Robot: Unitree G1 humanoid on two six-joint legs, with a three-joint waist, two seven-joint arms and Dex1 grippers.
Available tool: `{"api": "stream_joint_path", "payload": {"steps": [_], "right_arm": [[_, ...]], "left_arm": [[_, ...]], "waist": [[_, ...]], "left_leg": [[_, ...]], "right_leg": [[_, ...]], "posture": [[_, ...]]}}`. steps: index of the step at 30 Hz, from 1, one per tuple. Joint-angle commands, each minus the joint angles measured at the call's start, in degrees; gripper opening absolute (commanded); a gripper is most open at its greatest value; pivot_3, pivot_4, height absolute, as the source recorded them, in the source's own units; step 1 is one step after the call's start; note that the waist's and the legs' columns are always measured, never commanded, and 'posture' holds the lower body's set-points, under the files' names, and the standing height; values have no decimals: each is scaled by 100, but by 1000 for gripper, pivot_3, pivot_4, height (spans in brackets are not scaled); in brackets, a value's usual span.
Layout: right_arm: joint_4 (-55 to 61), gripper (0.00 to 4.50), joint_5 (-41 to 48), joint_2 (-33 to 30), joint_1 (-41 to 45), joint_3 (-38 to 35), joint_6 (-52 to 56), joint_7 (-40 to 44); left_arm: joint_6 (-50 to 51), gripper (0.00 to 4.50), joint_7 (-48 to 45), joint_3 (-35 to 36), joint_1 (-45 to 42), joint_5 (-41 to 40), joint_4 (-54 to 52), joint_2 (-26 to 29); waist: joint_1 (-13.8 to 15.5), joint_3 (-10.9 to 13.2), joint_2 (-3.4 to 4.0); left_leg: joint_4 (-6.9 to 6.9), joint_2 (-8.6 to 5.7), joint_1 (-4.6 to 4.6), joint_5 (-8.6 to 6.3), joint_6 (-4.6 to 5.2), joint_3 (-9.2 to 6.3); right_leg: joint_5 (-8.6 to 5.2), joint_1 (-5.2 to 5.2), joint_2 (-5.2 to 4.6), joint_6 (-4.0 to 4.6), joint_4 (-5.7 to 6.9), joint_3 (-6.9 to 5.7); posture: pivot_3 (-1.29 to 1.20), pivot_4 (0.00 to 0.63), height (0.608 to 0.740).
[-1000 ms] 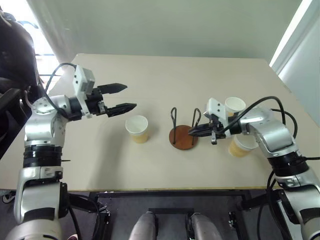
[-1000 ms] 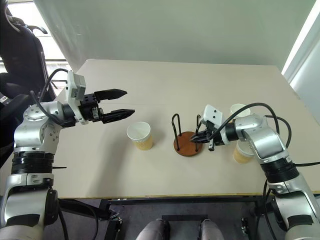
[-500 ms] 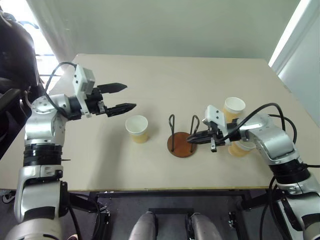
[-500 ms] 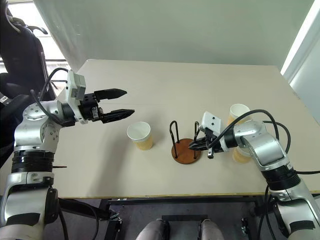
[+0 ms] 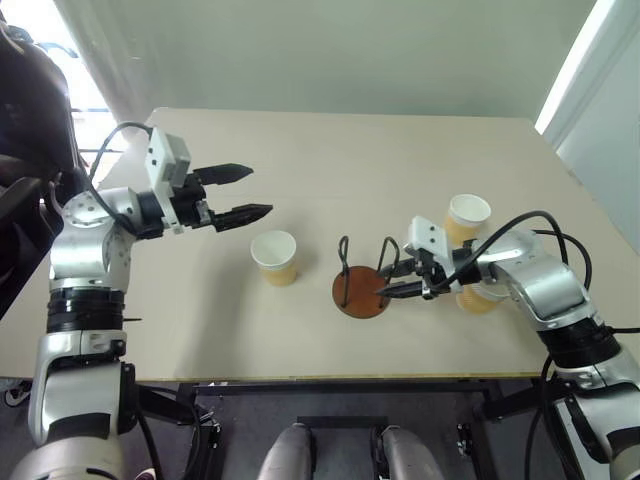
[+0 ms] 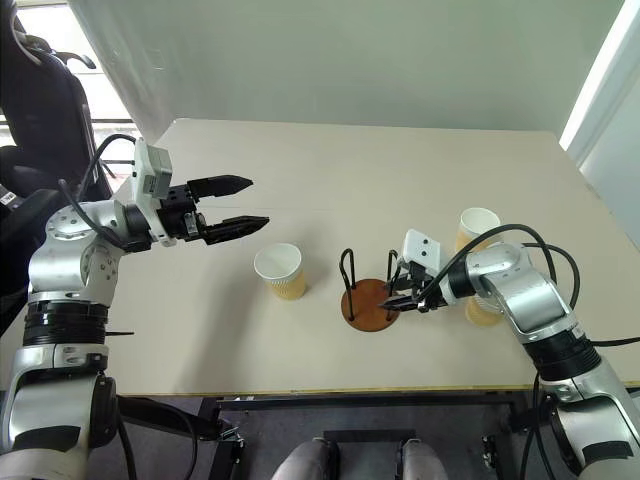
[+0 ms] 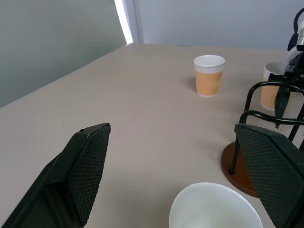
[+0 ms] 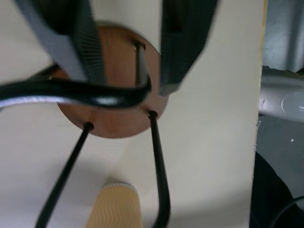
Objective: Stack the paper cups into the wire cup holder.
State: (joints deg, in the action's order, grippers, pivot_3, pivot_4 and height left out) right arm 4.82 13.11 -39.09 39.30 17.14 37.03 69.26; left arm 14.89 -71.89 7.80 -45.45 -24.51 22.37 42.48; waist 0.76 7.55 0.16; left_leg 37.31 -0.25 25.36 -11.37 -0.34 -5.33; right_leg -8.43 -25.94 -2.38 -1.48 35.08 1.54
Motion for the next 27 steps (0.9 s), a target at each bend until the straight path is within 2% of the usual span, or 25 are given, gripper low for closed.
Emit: {"api": "stream_joint_path", "payload": {"steps": [1,14,27], "right_arm": [[33,3092,-109,-92,97,21,-162,11],[-448,3092,-314,-691,401,-132,-619,361],[-1147,3092,-486,-993,939,-365,-1136,431]], "left_arm": [[-26,4500,75,34,-130,-6,-246,12],[217,4500,-52,-181,252,181,-793,507],[228,4500,-211,-412,346,356,-1058,661]], "waist": [[-1,0,0],[-12,0,0],[-7,0,0]], "left_leg": [[0,0,0,0,0,0],[0,1,1,0,1,0],[0,2,2,0,1,0]], "right_leg": [[0,0,0,0,0,0],[0,-1,0,0,0,0],[0,-2,0,1,0,1]], "posture": [[0,150,740],[0,150,740],[0,150,740]]}}
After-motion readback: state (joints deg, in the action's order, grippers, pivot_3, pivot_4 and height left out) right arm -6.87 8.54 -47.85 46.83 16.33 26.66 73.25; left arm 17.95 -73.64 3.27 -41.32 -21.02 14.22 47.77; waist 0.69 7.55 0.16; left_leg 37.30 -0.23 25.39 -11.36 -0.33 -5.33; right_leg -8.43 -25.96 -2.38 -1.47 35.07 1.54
